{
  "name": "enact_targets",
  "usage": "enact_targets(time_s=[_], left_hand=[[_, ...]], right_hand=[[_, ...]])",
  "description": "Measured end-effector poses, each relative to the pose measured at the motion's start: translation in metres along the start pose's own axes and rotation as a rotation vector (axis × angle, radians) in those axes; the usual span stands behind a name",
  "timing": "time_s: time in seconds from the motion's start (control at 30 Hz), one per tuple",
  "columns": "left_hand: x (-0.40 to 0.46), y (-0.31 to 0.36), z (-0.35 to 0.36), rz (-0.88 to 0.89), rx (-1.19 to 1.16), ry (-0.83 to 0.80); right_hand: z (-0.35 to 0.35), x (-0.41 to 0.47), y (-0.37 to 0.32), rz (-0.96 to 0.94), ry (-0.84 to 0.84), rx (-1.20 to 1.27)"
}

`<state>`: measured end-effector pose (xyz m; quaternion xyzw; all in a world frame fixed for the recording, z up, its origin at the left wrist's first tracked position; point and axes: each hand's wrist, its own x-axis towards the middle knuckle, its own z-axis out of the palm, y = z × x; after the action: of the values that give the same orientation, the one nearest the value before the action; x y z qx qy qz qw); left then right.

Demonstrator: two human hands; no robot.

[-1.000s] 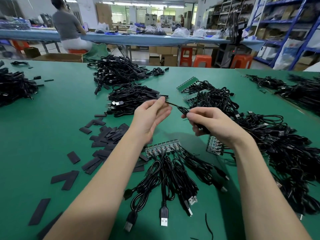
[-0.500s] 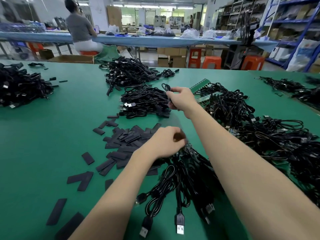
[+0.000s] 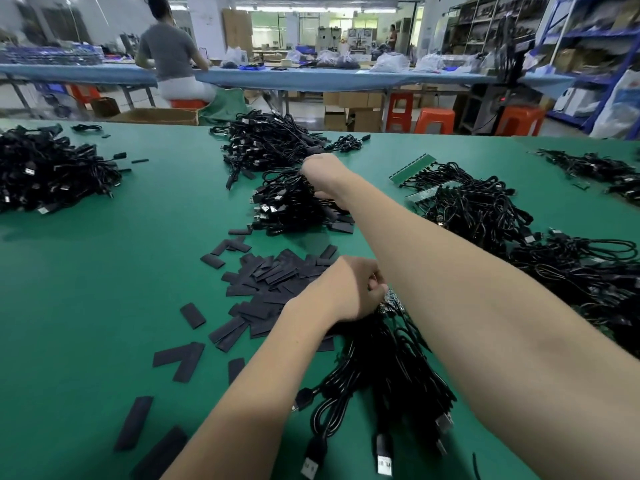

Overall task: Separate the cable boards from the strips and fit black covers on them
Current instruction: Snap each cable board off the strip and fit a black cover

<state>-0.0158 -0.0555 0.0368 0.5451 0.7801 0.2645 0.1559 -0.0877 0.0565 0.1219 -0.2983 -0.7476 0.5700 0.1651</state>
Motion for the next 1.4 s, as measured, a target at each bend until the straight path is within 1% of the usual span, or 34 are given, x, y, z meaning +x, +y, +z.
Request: enact_targets(time_s=[0.07,0.1,0.23,0.3,0.33,0.4,0.47,0.5,0.57,0.67,0.73,0.8,0.9,1.0,1.07,1.1,1.17,1.23,1.3,1.33,1.37,1.4], left_hand=[[0.002,-0.002,0.001,0.0,0.024,0.003],[0.003,-0.003,0.002,-0.005,0.043,-0.002],[0.005,-0.003,0.001,-0.007,0.076,0.007],[0.005,-0.002,0.001,-0.016,0.043,0.044],[0.006,-0.001,0.001,-0.023,0.017,0.076],[0.007,0.002,0.002,-0.046,-0.042,0.155],[0.007,0.007,0.006,-0.074,-0.096,0.236],[0.007,0.01,0.008,-0.094,-0.121,0.282],[0.006,0.014,0.012,-0.133,-0.159,0.382],[0.005,0.019,0.015,-0.145,-0.218,0.522],[0.004,0.021,0.015,-0.156,-0.27,0.575],[0.004,0.023,0.015,-0.146,-0.286,0.595],[0.002,0.026,0.017,-0.113,-0.333,0.606],[0.003,0.028,0.018,-0.078,-0.477,0.612],[0.005,0.028,0.019,-0.059,-0.559,0.589],[0.005,0.027,0.02,-0.056,-0.566,0.562],[0.006,0.025,0.02,-0.085,-0.519,0.478],[0.007,0.022,0.016,-0.141,-0.533,0.359],[0.008,0.018,0.01,-0.142,-0.639,0.267],[0.008,0.016,0.006,-0.119,-0.684,0.244],[0.008,0.014,0.003,-0.089,-0.739,0.23],[0.008,0.013,0.001,-0.051,-0.827,0.219]], right_hand=[[-0.013,-0.008,0.009,-0.073,0.042,-0.119],[-0.023,-0.014,0.015,-0.08,0.048,-0.184],[-0.073,-0.058,0.051,0.005,0.02,-0.414],[-0.094,-0.084,0.074,0.083,0.025,-0.437],[-0.102,-0.097,0.084,0.128,0.003,-0.392],[-0.113,-0.122,0.099,0.189,-0.09,-0.221],[-0.117,-0.139,0.108,0.199,-0.181,-0.054],[-0.116,-0.144,0.109,0.187,-0.204,-0.014],[-0.114,-0.149,0.108,0.169,-0.227,0.042],[-0.11,-0.152,0.104,0.2,-0.251,0.174],[-0.109,-0.153,0.105,0.218,-0.252,0.244],[-0.109,-0.153,0.109,0.222,-0.265,0.319],[-0.109,-0.153,0.115,0.233,-0.281,0.446],[-0.105,-0.154,0.118,0.295,-0.264,0.571],[-0.104,-0.155,0.119,0.331,-0.249,0.651],[-0.105,-0.156,0.118,0.318,-0.242,0.656],[-0.111,-0.156,0.113,0.237,-0.207,0.548],[-0.119,-0.156,0.106,0.136,-0.094,0.373],[-0.126,-0.155,0.1,0.04,0.116,0.222],[-0.128,-0.154,0.096,-0.024,0.203,0.189],[-0.127,-0.154,0.092,-0.09,0.252,0.188],[-0.123,-0.153,0.088,-0.15,0.267,0.198]])
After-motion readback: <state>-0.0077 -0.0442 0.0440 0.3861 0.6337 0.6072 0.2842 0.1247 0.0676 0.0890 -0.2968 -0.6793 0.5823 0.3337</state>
